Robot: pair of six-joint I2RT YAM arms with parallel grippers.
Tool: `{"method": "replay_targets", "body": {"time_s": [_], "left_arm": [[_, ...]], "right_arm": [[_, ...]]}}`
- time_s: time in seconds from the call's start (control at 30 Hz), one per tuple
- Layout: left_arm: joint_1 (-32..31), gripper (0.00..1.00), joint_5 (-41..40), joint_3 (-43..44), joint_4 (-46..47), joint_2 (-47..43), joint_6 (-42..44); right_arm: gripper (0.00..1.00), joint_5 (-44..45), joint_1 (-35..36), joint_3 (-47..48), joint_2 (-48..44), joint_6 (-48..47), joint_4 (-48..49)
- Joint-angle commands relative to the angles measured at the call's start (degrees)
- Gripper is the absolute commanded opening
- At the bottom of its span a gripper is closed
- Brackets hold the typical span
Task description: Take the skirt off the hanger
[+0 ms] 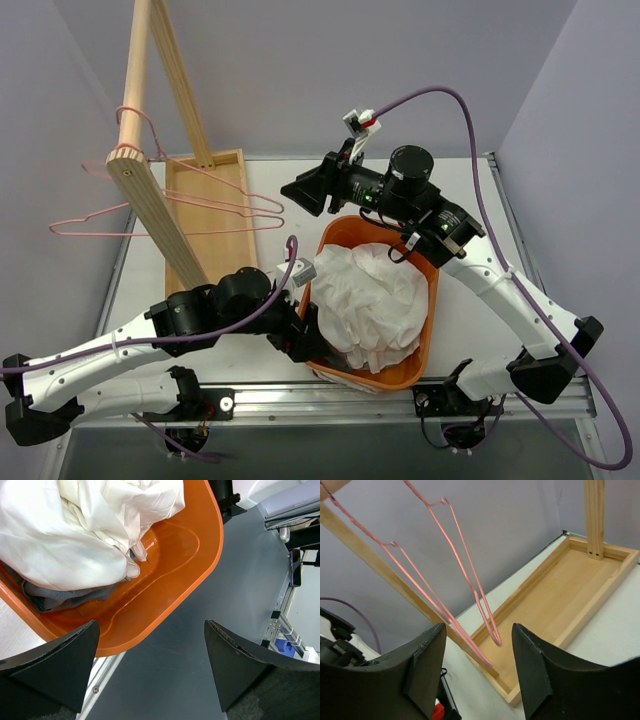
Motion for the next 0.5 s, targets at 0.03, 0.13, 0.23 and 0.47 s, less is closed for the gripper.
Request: {"method": "replay_targets", "body": {"time_s": [0.03,0.13,0.23,0.47], "left_arm": [[-0.28,0.94,0.68,0.01,2.95,-0.47,-1.01],[-0.28,0.94,0.24,-0.08,2.60,-0.82,-1.19],[-0.28,0.94,0.15,-0.17,2.59,-0.74,-1.63],[-0.28,0.94,-0.55,0.10,2.07,-1.00,-1.98]], "right_arm": [[0.54,7.80,0.27,0.37,-2.36,-0.44,-3.62],[0.63,14.56,0.27,0.29,-3.15,-0.35,-8.98],[0.72,20.98,0.09,-0.85,-4.73,-0.35,-12.94],[0.98,31.35,-0.09,-5.59,-10.71,1.67,-17.16]]}}
